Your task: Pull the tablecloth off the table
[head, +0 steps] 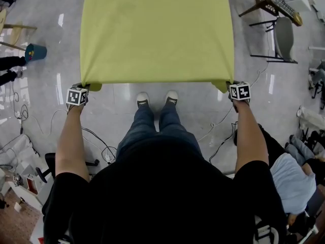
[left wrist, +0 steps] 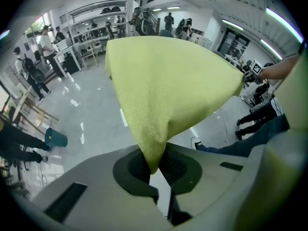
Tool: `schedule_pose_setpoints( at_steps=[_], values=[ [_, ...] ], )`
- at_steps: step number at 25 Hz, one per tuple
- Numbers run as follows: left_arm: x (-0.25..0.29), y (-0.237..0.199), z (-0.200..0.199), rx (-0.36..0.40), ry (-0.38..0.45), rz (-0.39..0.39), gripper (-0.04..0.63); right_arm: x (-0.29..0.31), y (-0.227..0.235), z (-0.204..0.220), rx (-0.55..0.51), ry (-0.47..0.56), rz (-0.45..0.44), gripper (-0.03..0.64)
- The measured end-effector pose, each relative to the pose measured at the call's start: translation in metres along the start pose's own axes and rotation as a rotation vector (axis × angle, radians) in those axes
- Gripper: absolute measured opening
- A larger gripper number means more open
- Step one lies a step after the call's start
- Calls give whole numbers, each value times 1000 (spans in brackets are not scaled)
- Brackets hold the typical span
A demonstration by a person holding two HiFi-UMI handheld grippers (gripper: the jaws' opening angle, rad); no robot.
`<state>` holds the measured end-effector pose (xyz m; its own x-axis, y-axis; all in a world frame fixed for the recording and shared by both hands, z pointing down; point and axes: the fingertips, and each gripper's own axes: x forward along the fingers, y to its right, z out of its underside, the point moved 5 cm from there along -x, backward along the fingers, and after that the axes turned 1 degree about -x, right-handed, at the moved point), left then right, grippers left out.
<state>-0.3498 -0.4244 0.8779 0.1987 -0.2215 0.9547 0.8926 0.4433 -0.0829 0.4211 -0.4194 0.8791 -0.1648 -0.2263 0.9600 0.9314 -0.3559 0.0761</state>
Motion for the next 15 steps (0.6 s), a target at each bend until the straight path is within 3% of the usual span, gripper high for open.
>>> schedule_pose_setpoints(
  at_steps=[3,15],
  values=[
    [-13,-4,14,56,1,15,28,-12,-15,10,-10,-15,18,23],
    [-52,-13,52,143,39,70,26,-53,-69,46,5,-33,110,23]
  ],
)
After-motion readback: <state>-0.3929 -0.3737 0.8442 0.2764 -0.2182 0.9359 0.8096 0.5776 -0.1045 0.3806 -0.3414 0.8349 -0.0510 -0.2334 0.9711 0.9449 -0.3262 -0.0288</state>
